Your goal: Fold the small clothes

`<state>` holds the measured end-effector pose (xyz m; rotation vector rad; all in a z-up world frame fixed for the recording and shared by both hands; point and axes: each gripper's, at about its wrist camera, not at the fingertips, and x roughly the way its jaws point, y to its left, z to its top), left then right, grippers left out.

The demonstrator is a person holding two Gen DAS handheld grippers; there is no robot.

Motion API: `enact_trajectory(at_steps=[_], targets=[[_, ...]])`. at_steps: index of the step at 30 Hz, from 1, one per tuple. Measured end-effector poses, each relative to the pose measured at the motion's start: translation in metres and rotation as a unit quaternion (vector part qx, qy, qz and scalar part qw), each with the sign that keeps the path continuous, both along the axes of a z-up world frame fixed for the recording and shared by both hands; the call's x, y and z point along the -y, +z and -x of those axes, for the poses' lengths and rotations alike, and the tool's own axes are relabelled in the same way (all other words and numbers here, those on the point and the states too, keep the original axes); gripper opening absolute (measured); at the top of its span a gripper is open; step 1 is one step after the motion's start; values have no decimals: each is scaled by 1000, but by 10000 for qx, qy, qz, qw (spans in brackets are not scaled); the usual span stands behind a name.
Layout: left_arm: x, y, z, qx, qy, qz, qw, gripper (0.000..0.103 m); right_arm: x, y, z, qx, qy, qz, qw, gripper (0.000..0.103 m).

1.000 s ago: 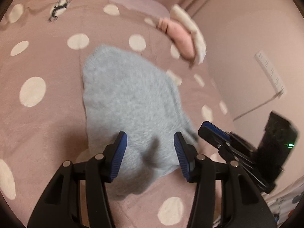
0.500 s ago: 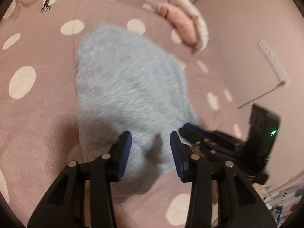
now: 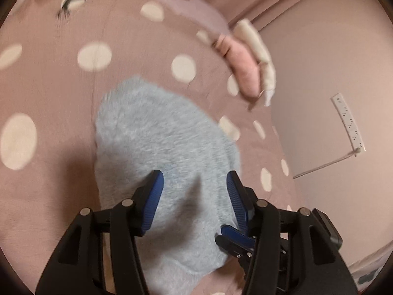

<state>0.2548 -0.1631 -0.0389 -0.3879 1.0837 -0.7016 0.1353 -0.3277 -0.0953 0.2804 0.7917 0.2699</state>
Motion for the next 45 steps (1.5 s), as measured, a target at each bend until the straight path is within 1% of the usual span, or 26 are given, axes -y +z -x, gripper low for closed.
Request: enact_trajectory(at_steps=[2,4,6,9,12,14,16,18,21,23,25,26,27,32,34,36,39,42,44,45], targets=[[6,-20,-7,-285,67,-146,9995,49,2,-6,-2,-108,-14,-58,9999,16],[8,-28,-11,-329,102,-174,9993,45,3,-8,-4,-177,-33,-136,9997,16],[11,-31,-11,-281,73,-261,9992,44,3,-8,-5,-209,-45,-149,9997,16],[10,-30,-10,-193,10,-339,9992,44,3,-8,-4,-223,-53,-187,9996,16],[3,-19,-4,-84,-12,-261,9996,47,8,-3,-7,-213,-82,-333,9992,16],[-4,-10,5,37,-63,-139,9999,51,9,3,-1,-67,-88,-367,9993,16],[-11,0,22,264,-180,-87,9994,51,10,11,8,143,-75,-365,9992,16],[-13,1,34,358,-311,-65,9989,51,10,16,14,283,-42,-430,9987,16],[-14,-8,54,344,-493,-24,9982,51,8,16,17,299,-26,-487,9984,16],[-10,-19,64,365,-588,-208,9974,51,5,9,16,185,-41,-412,9990,16],[-5,-37,69,311,-644,-490,9962,51,1,-1,12,-4,-103,-234,9997,16],[-6,-41,71,300,-639,-523,9961,50,-1,-7,10,-78,-115,-209,9997,16],[-6,-45,71,303,-622,-491,9964,51,-1,-12,8,-119,-125,-291,9994,16],[-12,-42,73,272,-609,-387,9970,51,10,-10,9,-192,-207,-713,9971,16],[-18,-38,83,350,-690,-388,9962,51,11,-4,15,-106,-204,-718,9972,16],[-24,-37,93,410,-786,-405,9952,54,11,2,25,71,-163,-634,9978,16],[-32,-48,105,417,-858,-595,9937,55,7,7,34,247,-15,-573,9980,19],[-35,-61,105,257,-807,-598,9946,55,3,-3,29,55,-23,-446,9990,19],[-37,-63,107,225,-731,-528,9957,55,1,-11,22,-107,-82,-431,9990,19],[-37,-62,108,212,-710,-506,9960,55,1,-13,20,-115,-109,-421,9990,19]])
